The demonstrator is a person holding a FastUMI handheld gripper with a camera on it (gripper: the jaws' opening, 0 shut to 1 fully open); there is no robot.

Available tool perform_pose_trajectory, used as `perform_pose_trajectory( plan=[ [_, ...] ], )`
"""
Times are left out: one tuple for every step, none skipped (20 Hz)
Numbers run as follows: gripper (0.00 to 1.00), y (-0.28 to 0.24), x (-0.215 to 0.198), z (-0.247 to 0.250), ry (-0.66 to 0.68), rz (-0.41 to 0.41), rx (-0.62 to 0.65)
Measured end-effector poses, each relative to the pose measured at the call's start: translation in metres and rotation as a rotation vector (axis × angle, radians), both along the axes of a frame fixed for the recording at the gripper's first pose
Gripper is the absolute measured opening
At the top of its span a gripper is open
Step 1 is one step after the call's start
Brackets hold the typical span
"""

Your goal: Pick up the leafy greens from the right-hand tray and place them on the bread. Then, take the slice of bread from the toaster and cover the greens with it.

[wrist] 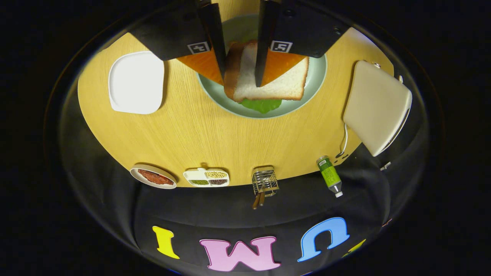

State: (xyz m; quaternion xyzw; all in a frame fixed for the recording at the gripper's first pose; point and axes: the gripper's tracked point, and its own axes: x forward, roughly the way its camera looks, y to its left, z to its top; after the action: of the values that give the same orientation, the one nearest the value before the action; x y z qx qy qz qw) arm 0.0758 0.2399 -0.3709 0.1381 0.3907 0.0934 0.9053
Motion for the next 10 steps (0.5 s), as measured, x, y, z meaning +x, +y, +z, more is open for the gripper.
perform_pose_trajectory(
  plan=[
    [0.55, -0.005, 0.0, -0.005, 0.007, 0.0, -0.022],
    [0.63, -0.004, -0.003, -0.006, 0.013, 0.008, -0.023],
    [0.67, -0.007, -0.001, -0.005, 0.007, 0.003, -0.031],
    [0.7, -0.01, 0.0, -0.005, 0.003, 0.003, -0.037],
    [0.77, -0.009, 0.001, -0.006, -0.001, 0.012, -0.03],
    [0.8, -0.01, 0.0, -0.004, -0.003, 0.02, -0.028],
    [0.8, -0.011, 0.0, -0.003, -0.008, 0.022, -0.026],
    [0.81, -0.013, 0.001, 0.0, -0.013, 0.02, -0.02],
    [0.85, -0.015, 0.003, 0.003, -0.022, 0.01, -0.015],
    [0.89, -0.015, 0.002, 0.006, -0.027, 0.009, 0.002]
  ],
)
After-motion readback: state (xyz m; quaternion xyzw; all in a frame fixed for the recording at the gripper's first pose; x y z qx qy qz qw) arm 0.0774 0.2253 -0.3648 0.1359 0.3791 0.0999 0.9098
